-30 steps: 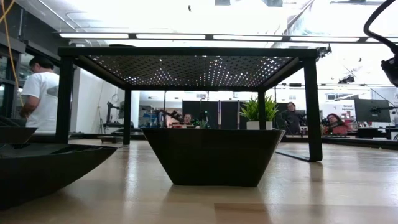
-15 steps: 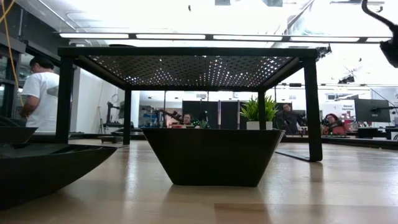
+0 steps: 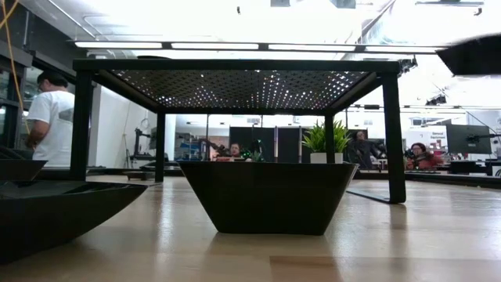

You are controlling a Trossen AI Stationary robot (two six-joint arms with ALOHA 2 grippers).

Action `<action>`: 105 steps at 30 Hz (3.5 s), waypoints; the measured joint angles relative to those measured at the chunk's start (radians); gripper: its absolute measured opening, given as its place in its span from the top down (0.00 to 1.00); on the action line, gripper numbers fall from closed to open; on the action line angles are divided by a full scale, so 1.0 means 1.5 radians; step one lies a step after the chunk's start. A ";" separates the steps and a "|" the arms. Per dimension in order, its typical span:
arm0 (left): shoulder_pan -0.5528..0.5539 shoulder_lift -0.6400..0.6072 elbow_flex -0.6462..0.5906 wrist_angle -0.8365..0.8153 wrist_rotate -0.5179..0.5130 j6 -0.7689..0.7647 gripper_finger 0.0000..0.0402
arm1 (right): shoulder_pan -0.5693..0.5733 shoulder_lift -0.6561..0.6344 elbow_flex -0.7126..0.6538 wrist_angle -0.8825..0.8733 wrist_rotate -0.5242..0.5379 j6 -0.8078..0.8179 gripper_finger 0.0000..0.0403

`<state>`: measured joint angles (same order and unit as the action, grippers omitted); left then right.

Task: Pick & Place Mini shaped plates
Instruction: Stack the distorted square plate on top of the distorted square plate on the shelf

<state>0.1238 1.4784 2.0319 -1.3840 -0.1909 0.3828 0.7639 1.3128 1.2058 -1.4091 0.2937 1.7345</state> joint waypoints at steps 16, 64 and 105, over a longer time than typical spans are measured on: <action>0.000 0.008 0.000 0.058 0.001 -0.022 0.73 | -0.085 0.000 0.143 -0.041 0.292 -0.206 1.00; -0.009 0.206 0.000 0.549 -0.076 -0.224 0.73 | -0.370 0.001 0.143 0.380 0.745 -0.898 0.99; -0.008 0.231 0.000 0.627 -0.144 -0.241 0.73 | -0.380 0.000 0.143 0.530 0.737 -1.087 0.98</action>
<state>0.1112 1.8244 2.0319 -0.4439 -0.4076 0.0208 0.1944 1.3128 1.4200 -0.6136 1.3998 0.1036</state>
